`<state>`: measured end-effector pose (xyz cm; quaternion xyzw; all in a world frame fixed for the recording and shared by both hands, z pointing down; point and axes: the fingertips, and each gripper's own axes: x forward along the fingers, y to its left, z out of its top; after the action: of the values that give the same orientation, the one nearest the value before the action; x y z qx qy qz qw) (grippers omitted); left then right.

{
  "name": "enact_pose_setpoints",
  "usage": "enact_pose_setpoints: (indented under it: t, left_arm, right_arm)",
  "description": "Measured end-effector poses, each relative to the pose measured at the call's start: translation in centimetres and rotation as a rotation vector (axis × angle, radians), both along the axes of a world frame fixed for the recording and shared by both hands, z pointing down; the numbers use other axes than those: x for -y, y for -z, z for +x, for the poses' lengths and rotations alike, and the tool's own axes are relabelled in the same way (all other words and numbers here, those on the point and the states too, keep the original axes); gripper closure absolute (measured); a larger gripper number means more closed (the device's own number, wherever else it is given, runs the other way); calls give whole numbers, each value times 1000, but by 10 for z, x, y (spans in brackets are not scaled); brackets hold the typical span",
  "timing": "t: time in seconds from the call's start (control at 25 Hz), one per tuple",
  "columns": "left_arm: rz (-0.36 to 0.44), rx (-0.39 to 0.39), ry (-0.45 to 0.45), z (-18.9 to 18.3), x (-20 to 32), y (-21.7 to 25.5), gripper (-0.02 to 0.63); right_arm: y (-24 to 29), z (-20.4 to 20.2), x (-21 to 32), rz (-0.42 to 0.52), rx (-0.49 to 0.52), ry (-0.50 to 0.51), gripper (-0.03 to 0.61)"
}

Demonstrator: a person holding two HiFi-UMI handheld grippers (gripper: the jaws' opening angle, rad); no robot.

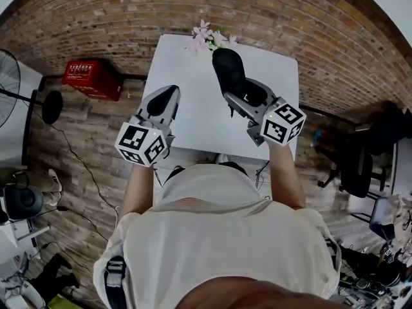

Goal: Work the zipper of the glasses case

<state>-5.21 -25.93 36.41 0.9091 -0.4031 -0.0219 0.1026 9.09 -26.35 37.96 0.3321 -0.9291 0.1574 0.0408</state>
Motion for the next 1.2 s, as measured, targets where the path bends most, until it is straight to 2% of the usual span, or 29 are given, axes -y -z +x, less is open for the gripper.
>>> enact_pose_setpoints:
  t: [0.12, 0.24, 0.28, 0.32, 0.4, 0.52, 0.8, 1.2]
  left_arm:
    - [-73, -74, -95, 11, -5, -3, 594]
    - [-154, -192, -241, 25, -18, -5, 588]
    - [-169, -218, -294, 30, -22, -4, 562]
    - [-177, -230, -350, 35, -26, -3, 476]
    - [-185, -242, -458, 45, -33, 0, 376]
    - [-187, -299, -558, 53, -39, 7, 319]
    - [-175, -409, -649, 63, -45, 20, 288]
    - [-186, -404, -696, 91, -62, 14, 288]
  right_arm:
    - [-3, -10, -14, -81, 49, 80, 261]
    - [-9, -25, -29, -160, 113, 169, 261]
    - [-10, -30, -33, -179, 131, 199, 261]
    - [-12, -35, -36, -197, 147, 231, 261]
    - [-12, -45, -42, -230, 179, 299, 261]
    - [-12, -57, -51, -280, 230, 387, 261]
    - [-12, -79, -74, -352, 272, 529, 261]
    - [-15, -90, -91, -376, 280, 610, 261]
